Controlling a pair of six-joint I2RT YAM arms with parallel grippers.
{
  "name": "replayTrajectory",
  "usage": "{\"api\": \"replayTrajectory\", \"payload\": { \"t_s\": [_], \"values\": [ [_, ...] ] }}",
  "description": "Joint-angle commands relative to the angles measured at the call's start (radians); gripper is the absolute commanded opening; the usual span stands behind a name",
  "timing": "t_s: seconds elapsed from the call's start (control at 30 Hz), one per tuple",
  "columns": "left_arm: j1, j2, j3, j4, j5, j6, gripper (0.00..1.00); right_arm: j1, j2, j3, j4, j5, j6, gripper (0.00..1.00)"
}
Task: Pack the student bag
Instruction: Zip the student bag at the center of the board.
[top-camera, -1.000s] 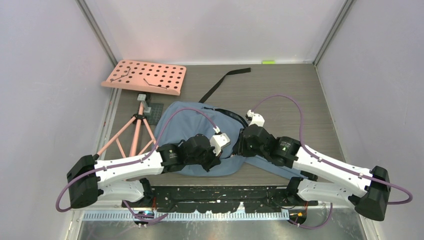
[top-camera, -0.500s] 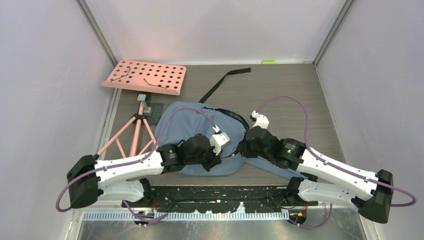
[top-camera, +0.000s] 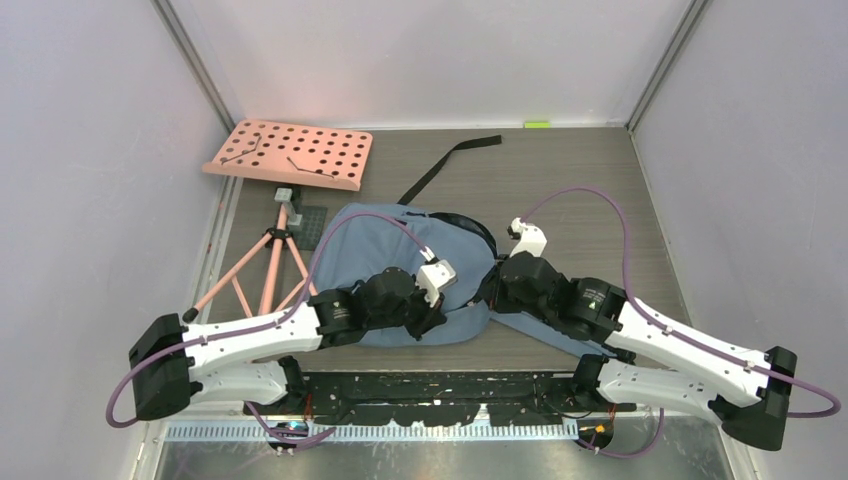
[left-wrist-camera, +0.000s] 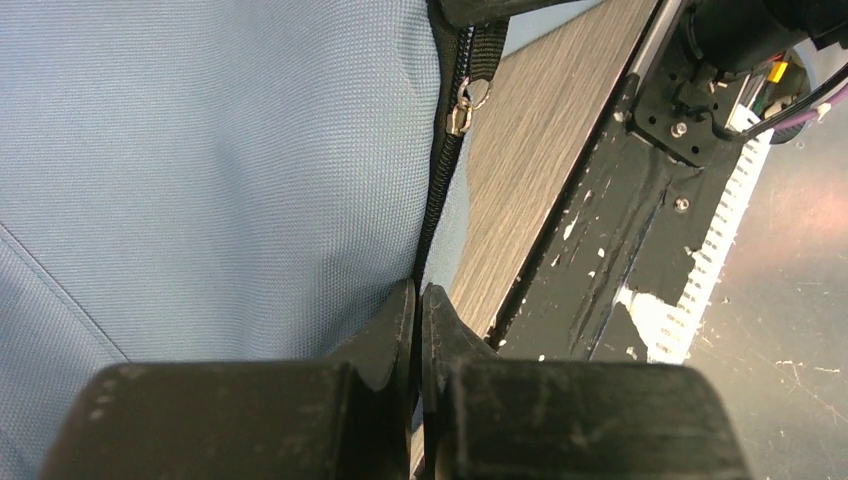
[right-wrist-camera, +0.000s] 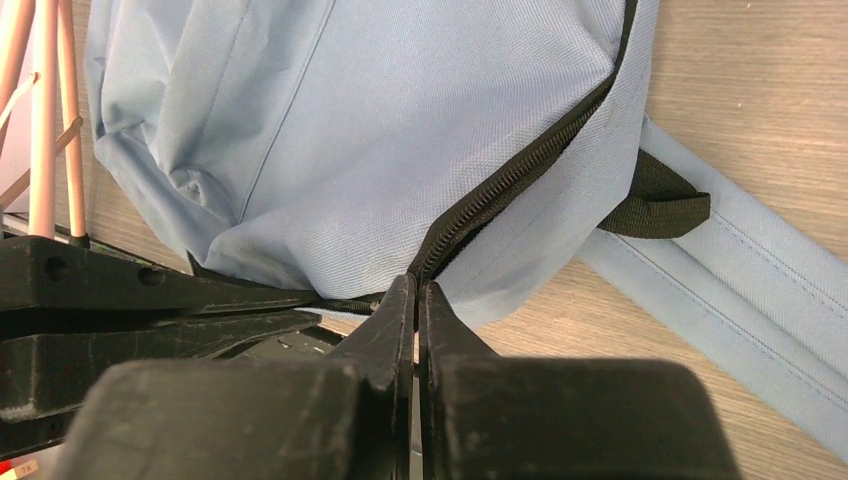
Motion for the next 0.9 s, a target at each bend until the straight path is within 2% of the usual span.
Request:
{"api": "replayTrajectory", "payload": {
  "t_s": [0.0,0.37,0.6,0.87],
  "values": [
    [-0.001,-0.013,-0.051,-0.179,-0.019,-0.02,0.0,-0.019,-0.057,0.102,-0.032,0.22,-0.09,0.0],
    [0.0,-0.056,-0.092,-0.211,-0.011,-0.067,0.0,-0.019,-0.096,0.104,-0.073,0.462,-0.167,0.0],
    [-0.001,-0.097,-0.094,-0.213,0.006,-0.088,0.0,-0.019,-0.103,0.088,-0.025,0.428,-0.225,0.0],
    [0.0,-0.126,-0.105,-0.256,0.026,-0.142,0.0,-0.055,-0.03,0.089,0.07,0.416,-0.29,0.0]
  ]
}}
